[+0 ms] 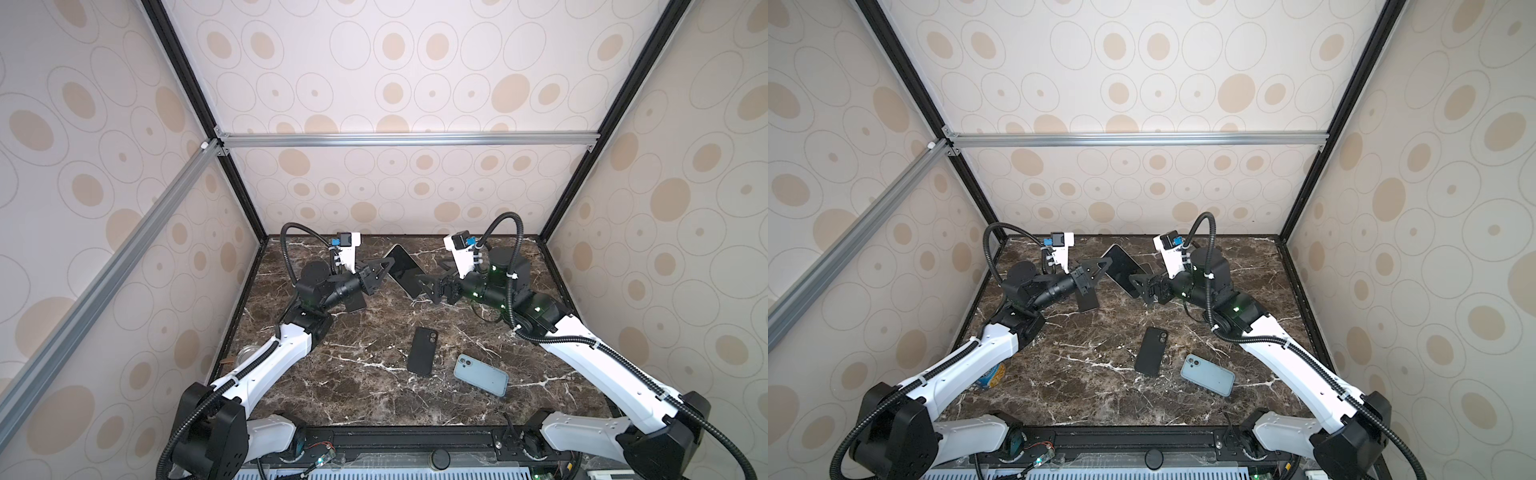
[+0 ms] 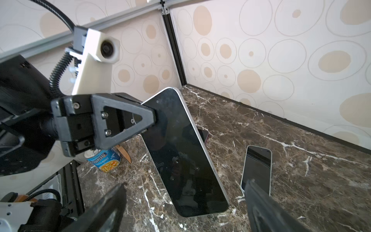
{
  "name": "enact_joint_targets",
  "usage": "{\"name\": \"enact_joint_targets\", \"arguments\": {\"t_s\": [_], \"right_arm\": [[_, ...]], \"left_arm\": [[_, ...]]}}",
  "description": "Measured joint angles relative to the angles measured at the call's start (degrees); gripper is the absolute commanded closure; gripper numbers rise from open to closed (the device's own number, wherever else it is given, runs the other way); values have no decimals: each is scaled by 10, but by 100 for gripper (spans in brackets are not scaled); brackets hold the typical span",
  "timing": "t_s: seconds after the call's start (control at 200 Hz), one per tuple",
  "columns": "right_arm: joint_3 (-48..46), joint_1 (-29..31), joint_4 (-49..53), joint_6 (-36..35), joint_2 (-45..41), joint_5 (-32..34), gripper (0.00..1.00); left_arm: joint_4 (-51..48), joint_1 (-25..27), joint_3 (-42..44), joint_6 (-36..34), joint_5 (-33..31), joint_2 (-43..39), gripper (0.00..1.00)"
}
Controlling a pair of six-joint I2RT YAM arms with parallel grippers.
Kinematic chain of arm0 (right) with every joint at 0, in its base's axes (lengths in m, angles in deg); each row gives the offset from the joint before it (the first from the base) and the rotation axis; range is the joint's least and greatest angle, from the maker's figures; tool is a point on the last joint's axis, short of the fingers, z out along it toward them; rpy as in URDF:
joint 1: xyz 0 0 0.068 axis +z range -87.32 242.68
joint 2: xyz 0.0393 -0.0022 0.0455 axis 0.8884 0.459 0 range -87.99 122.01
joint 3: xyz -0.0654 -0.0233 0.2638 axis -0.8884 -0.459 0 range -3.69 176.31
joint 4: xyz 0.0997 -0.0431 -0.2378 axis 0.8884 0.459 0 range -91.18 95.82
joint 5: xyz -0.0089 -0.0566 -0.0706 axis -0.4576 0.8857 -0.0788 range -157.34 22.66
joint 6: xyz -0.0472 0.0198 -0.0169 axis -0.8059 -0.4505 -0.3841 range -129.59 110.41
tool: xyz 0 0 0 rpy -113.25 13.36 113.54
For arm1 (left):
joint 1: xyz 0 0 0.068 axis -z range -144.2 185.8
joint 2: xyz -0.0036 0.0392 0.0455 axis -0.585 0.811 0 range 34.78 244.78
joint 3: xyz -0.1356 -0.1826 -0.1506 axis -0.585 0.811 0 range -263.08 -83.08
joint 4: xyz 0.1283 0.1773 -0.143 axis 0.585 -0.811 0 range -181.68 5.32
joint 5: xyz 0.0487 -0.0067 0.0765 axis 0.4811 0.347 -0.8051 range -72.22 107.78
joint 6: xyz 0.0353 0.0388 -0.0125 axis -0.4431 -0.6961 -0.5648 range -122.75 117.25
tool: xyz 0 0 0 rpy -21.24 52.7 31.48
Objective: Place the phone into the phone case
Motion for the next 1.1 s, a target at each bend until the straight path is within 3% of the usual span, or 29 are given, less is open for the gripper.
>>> {"name": "enact_joint_targets", "arguments": {"t_s": [0.245, 0.545, 1.1], "right_arm": [[-3, 0, -52, 39, -34, 5, 1], [-46, 0, -175, 123, -49, -32, 11], [-49, 0, -366, 233, 24, -128, 27]], "left_arm": [[56, -14, 27, 23, -9, -22, 100], [150, -36, 67, 62, -19, -51, 100], [379, -53, 118, 165, -21, -82, 100]]}}
